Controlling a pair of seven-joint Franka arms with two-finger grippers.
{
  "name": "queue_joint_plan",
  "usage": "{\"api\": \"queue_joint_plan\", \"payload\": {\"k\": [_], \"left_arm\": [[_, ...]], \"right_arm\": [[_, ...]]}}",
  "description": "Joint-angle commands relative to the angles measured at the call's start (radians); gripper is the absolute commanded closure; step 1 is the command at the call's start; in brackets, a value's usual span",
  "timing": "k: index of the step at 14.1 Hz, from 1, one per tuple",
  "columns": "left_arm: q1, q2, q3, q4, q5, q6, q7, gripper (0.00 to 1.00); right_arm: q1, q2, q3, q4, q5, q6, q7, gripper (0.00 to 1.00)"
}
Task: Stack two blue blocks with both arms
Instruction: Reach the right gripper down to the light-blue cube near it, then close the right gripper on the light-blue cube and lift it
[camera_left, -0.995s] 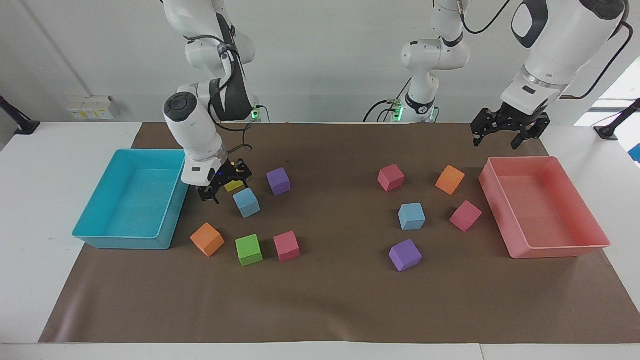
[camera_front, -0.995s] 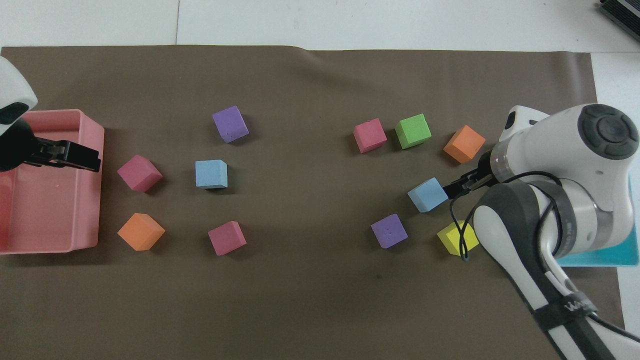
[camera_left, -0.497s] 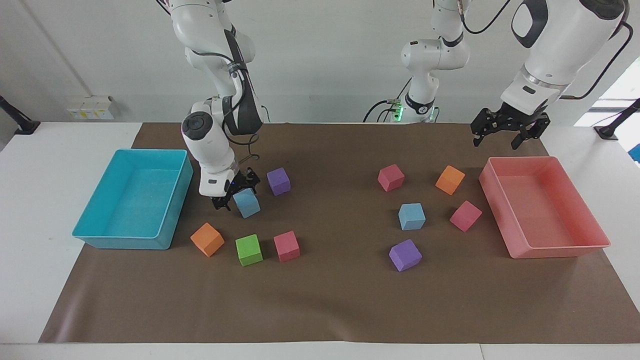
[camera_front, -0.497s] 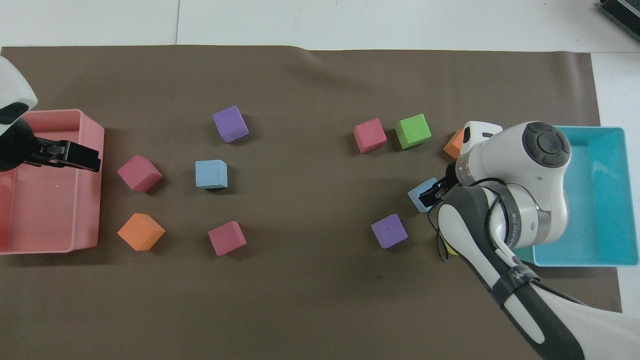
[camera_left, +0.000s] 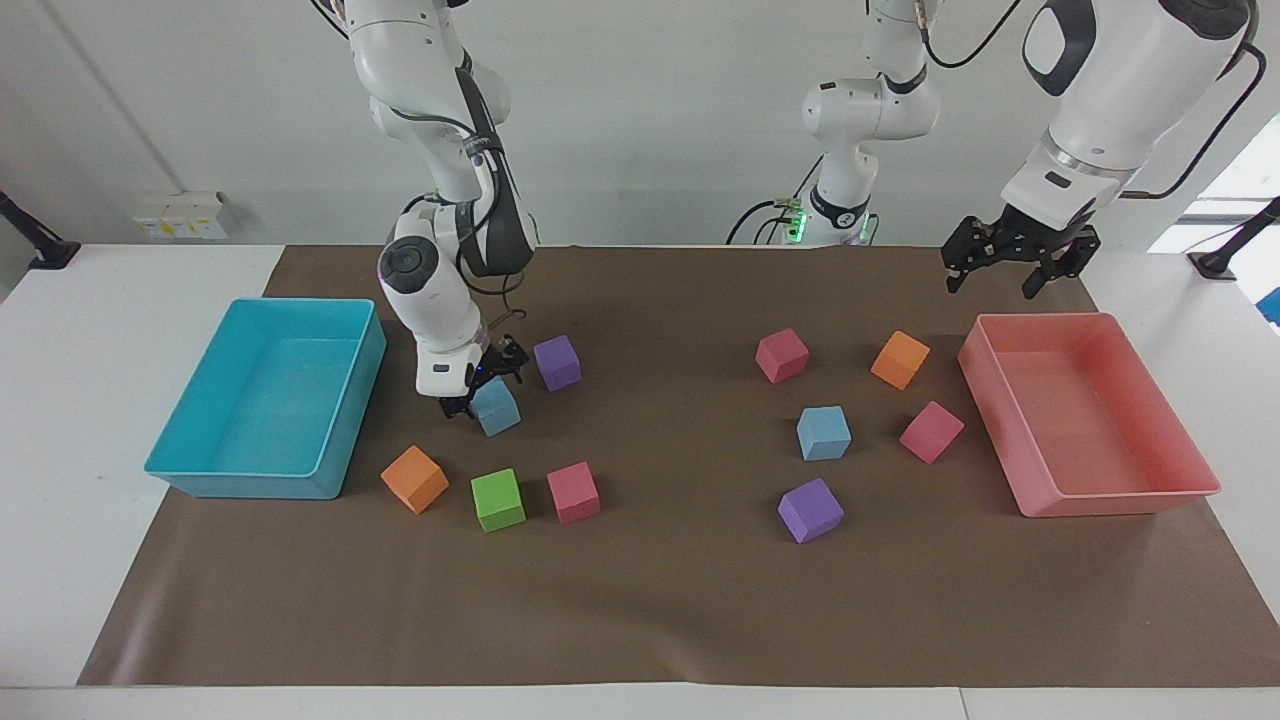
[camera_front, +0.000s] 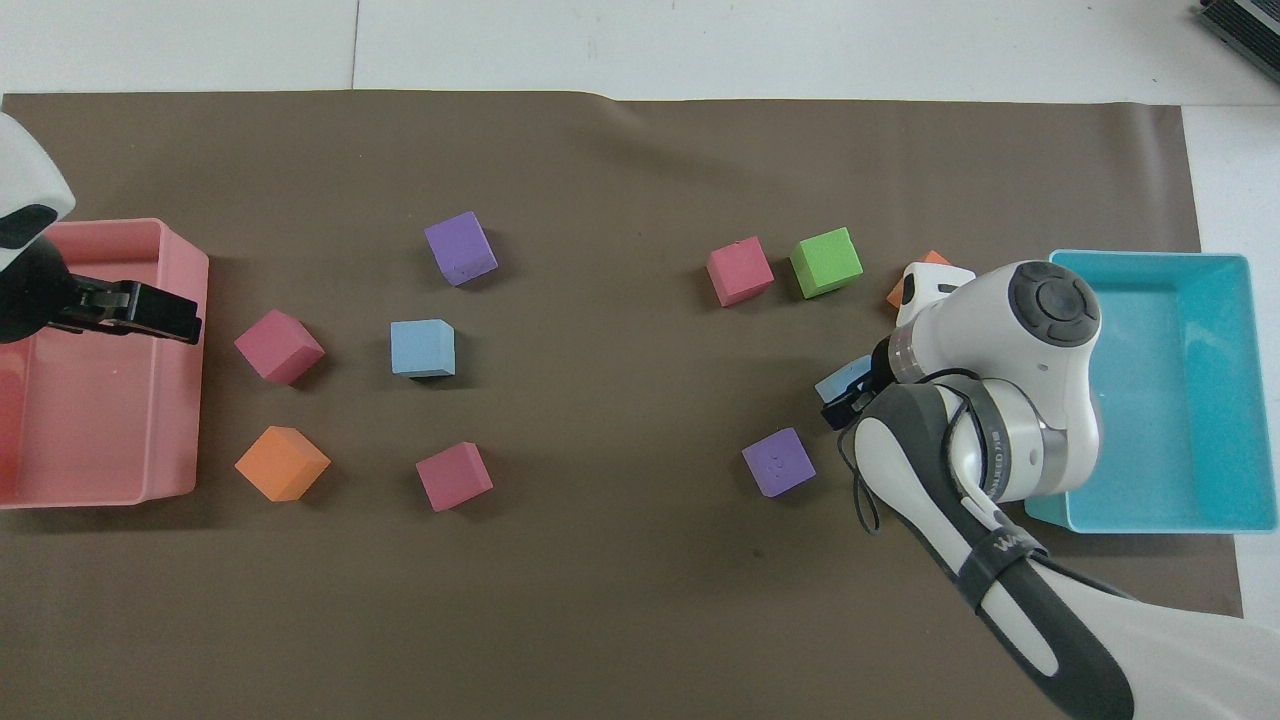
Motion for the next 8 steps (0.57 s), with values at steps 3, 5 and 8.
{"api": "queue_joint_plan", "payload": {"k": [3, 5, 8], "left_arm": [[0.009, 0.001, -0.007, 0.016, 0.011, -0.024, -0.010, 0.00], [0.003, 0.001, -0.007, 0.016, 0.011, -0.019, -0.007, 0.00], [0.012, 0.001, -0.005, 0.015, 0.011, -0.022, -0.006, 0.00]], "right_arm": [[-0.005, 0.015, 0.002, -0.024, 0.035, 0.047, -0.050, 0.00], [-0.005, 0.021, 0.002, -0.030, 0.035, 0.067, -0.050, 0.00], [-0.004, 0.024, 0.001, -0.044, 0.035, 0.076, -0.056, 0.00]]}}
